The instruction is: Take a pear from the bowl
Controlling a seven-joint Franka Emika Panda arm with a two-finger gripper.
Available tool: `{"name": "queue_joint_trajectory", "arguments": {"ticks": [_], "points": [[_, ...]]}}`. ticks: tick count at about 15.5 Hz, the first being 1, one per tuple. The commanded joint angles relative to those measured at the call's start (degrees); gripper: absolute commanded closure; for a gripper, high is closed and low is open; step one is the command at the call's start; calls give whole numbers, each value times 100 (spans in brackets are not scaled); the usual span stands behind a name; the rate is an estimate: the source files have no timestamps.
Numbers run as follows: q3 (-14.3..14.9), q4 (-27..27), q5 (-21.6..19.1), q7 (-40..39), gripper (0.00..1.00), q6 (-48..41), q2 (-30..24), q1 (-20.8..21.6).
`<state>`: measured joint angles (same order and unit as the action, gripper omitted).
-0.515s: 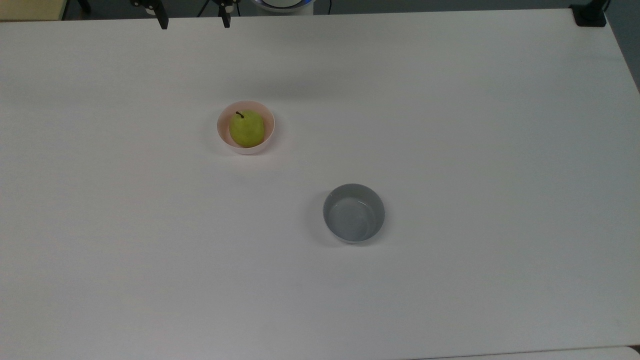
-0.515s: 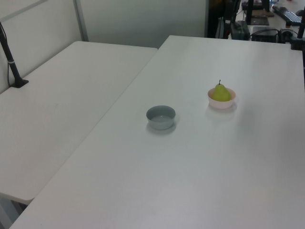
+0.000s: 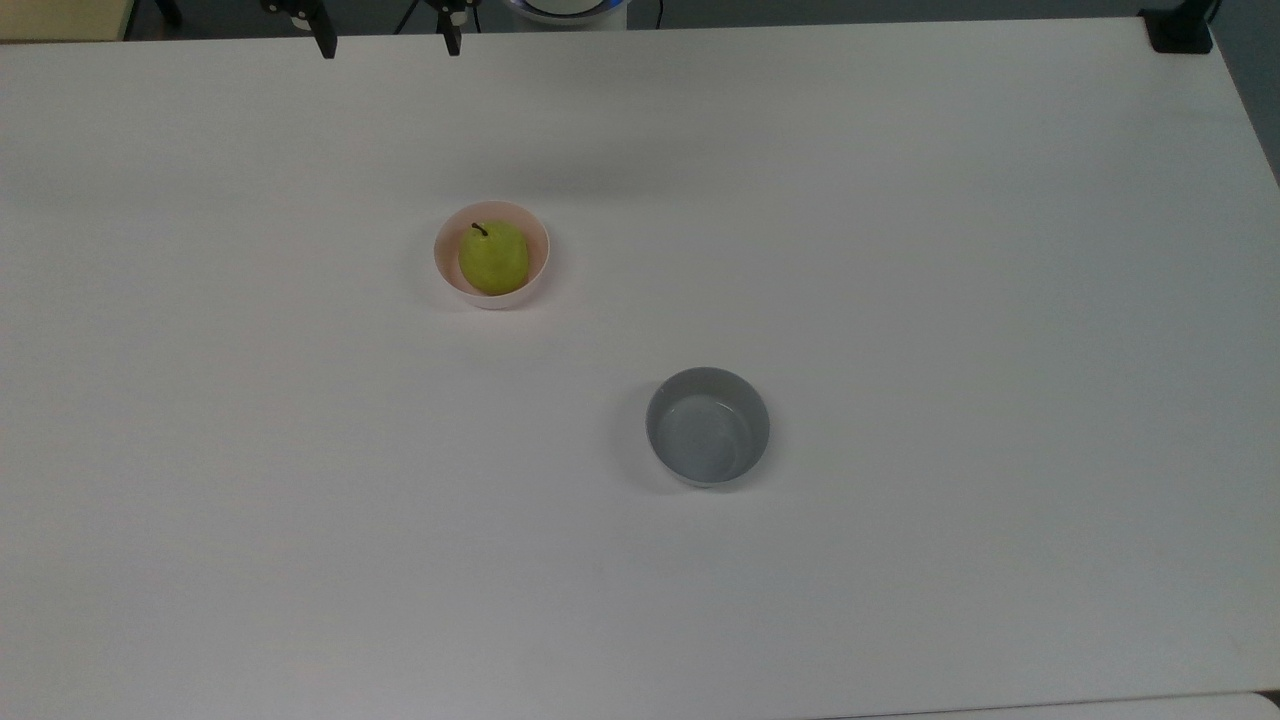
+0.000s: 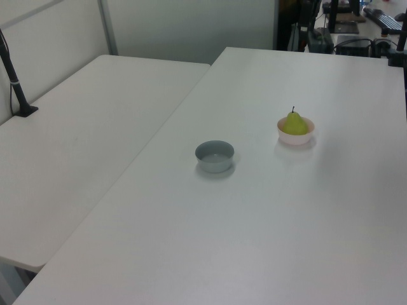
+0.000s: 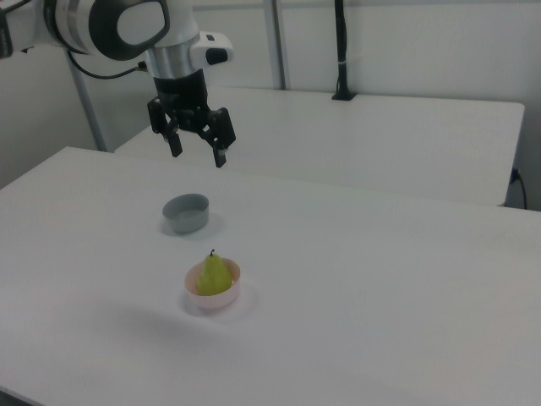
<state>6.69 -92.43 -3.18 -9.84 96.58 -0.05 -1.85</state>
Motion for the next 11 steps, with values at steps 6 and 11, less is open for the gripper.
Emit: {"name": "queue_joint_trajectory", "arguments": {"ticks": [6, 11], "points": [[51, -231, -8, -202, 0, 142, -197, 35], [-27, -362, 396, -1457, 0, 150, -136, 88]]}}
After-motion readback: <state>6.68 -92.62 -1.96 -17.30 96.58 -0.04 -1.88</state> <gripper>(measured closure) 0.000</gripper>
